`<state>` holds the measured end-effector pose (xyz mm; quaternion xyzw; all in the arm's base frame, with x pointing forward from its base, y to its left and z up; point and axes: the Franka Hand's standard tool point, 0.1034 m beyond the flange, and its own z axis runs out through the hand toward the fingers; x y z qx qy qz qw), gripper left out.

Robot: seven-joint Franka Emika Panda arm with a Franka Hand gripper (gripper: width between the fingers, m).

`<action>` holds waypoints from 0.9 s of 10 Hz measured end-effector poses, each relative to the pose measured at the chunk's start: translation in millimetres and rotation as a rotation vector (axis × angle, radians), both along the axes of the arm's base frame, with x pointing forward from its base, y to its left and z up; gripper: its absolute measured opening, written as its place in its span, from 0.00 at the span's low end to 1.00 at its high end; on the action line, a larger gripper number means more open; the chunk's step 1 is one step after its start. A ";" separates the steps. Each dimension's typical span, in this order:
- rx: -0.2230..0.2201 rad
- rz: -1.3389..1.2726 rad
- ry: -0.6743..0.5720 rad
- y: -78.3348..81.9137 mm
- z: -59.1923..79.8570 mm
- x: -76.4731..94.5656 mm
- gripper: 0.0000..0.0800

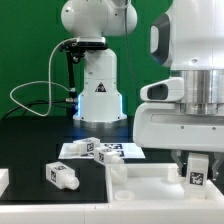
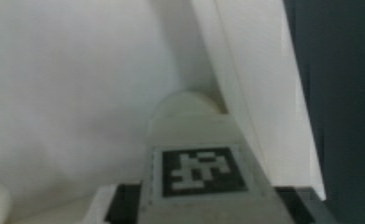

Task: Assemble one leg

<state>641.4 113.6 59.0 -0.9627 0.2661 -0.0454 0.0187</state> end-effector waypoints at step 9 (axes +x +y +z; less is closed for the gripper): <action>0.032 -0.364 0.002 -0.6 -0.1 -0.5 0.35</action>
Offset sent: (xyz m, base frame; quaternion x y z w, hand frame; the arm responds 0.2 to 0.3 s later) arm 0.0000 0.0000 0.0000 0.0000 0.0000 0.1938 0.9810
